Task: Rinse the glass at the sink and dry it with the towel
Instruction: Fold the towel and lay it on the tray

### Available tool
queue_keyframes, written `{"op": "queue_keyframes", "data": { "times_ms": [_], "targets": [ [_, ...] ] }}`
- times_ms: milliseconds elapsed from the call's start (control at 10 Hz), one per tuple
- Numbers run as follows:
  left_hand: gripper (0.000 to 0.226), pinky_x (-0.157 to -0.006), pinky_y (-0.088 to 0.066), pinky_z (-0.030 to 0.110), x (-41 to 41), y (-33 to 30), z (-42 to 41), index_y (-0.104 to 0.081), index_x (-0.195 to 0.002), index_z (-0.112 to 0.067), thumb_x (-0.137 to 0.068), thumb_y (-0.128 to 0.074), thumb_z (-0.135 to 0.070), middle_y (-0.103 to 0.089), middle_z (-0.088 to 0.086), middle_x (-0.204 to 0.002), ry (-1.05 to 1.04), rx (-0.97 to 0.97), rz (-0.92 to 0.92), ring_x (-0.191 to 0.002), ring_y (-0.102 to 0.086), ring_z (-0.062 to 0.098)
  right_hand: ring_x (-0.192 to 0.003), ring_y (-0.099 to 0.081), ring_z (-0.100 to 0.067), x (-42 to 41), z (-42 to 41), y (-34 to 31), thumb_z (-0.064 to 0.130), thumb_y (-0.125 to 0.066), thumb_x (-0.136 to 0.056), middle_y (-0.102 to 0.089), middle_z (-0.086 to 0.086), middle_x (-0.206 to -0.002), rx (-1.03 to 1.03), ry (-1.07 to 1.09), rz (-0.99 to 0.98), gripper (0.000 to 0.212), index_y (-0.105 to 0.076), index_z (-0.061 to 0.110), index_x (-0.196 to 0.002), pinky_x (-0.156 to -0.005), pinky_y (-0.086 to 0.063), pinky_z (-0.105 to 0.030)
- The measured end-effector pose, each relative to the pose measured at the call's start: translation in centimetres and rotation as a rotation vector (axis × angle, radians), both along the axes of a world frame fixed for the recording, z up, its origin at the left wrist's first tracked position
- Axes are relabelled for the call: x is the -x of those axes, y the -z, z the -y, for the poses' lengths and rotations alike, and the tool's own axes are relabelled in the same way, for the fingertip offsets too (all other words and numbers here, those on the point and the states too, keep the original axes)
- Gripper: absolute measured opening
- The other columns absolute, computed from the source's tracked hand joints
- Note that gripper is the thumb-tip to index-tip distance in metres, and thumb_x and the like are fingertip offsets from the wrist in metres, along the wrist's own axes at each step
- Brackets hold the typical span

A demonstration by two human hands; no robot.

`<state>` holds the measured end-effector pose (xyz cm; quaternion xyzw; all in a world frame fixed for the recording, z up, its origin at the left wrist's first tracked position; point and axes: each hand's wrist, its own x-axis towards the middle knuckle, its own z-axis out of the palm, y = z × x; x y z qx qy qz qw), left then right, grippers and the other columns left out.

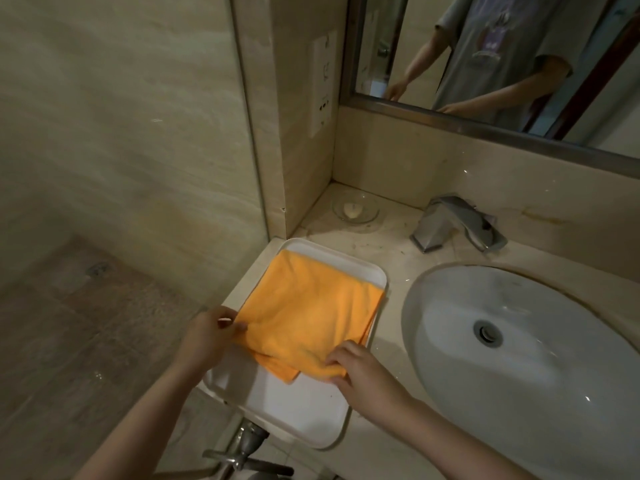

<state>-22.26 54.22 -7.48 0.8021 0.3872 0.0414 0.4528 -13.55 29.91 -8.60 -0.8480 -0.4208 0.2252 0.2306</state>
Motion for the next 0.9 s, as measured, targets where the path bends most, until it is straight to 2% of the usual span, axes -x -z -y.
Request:
{"op": "queue_keyframes", "data": {
  "times_ms": [100,200,300,400,500,600,700,800,900],
  "targets": [
    [0.017,-0.071,-0.047,0.037,0.0,-0.8,-0.2,-0.065,-0.071,-0.016,-0.08,-0.067,-0.001,-0.066,0.011,-0.08,-0.1,0.067,0.064,-0.078,-0.059,0.025,-0.112,-0.047,-0.016,-0.1,-0.3,-0.7,0.017,-0.045,-0.094,-0.051,-0.001,-0.119,-0.025,0.047,0.026,0.027,-0.055,0.015,-0.119,-0.089,-0.043,-0.028],
    [0.03,-0.086,-0.048,0.042,-0.5,-1.0,1.3,-0.062,-0.105,-0.011,-0.076,-0.059,-0.002,-0.059,0.02,-0.114,-0.055,0.022,0.0,-0.102,-0.056,0.032,-0.115,-0.046,-0.016,0.1,-0.5,-1.1,0.018,-0.045,-0.094,-0.05,-0.001,-0.124,0.06,-0.028,-0.016,0.032,-0.054,0.015,-0.124,-0.093,-0.039,-0.025],
    [0.055,-0.103,-0.036,0.044,-2.1,-1.8,3.3,-0.047,-0.131,-0.012,-0.079,-0.05,0.006,-0.034,0.015,-0.145,0.05,-0.138,-0.08,-0.131,-0.034,0.034,-0.108,-0.05,-0.017,0.0,-0.7,-1.7,0.026,-0.042,-0.096,-0.056,-0.005,-0.115,0.104,-0.07,-0.045,0.029,-0.061,0.013,-0.114,-0.09,-0.04,-0.026],
    [0.045,-0.11,-0.027,0.042,-4.0,-2.9,5.0,-0.047,-0.132,-0.013,-0.087,-0.05,-0.008,-0.026,0.008,-0.152,0.148,-0.326,0.043,-0.139,-0.025,0.029,-0.122,-0.043,-0.018,-1.0,-1.4,-2.5,0.031,-0.038,-0.098,-0.052,-0.003,-0.129,0.035,0.082,0.022,0.037,-0.051,0.017,-0.13,-0.099,-0.035,-0.026],
    [0.046,-0.113,-0.019,0.042,-6.1,-2.4,6.1,-0.039,-0.139,-0.017,-0.095,-0.041,-0.032,-0.018,0.008,-0.156,0.254,-0.433,0.046,-0.145,-0.014,0.027,-0.144,-0.006,-0.02,-1.7,-2.1,-2.3,0.056,-0.024,-0.093,-0.009,0.001,-0.157,0.146,0.203,0.107,0.068,-0.007,0.022,-0.15,-0.116,-0.014,-0.033],
    [0.062,-0.115,-0.009,0.047,-6.3,0.8,6.6,-0.019,-0.148,-0.031,-0.093,-0.016,-0.059,-0.002,0.003,-0.16,0.373,-0.476,-0.192,-0.147,0.0,0.025,-0.146,0.002,-0.024,-0.9,-2.1,0.4,0.081,0.018,-0.058,0.013,0.001,-0.156,0.282,0.225,0.158,0.11,0.0,0.023,-0.149,-0.116,-0.01,-0.042],
    [0.084,-0.103,-0.033,0.059,-5.5,2.3,6.7,-0.045,-0.138,-0.026,-0.087,0.007,-0.067,-0.038,0.012,-0.148,0.41,-0.458,-0.291,-0.136,-0.036,0.035,-0.141,-0.027,-0.019,-0.8,-1.6,1.0,0.077,0.008,-0.072,-0.002,0.006,-0.149,0.275,0.291,0.24,0.096,-0.026,0.025,-0.146,-0.106,-0.033,-0.048],
    [0.103,-0.115,-0.007,0.049,-5.6,2.6,6.7,-0.016,-0.148,-0.034,-0.064,0.025,-0.077,-0.006,0.004,-0.159,0.411,-0.451,-0.305,-0.147,-0.003,0.026,-0.146,0.005,-0.016,-0.9,-0.9,0.5,0.081,0.009,-0.052,0.01,0.006,-0.157,0.285,0.186,0.111,0.111,-0.001,0.029,-0.149,-0.115,-0.007,-0.049],
    [0.069,-0.116,0.002,0.047,-6.1,1.8,6.6,-0.002,-0.149,-0.035,-0.087,-0.005,-0.066,0.011,0.0,-0.159,0.384,-0.446,-0.239,-0.146,0.013,0.021,-0.144,0.014,-0.016,-1.2,0.8,-0.6,0.084,0.012,-0.041,0.009,0.007,-0.158,0.286,0.214,-0.029,0.122,0.0,0.029,-0.149,-0.116,0.001,-0.042]
  ]
}}
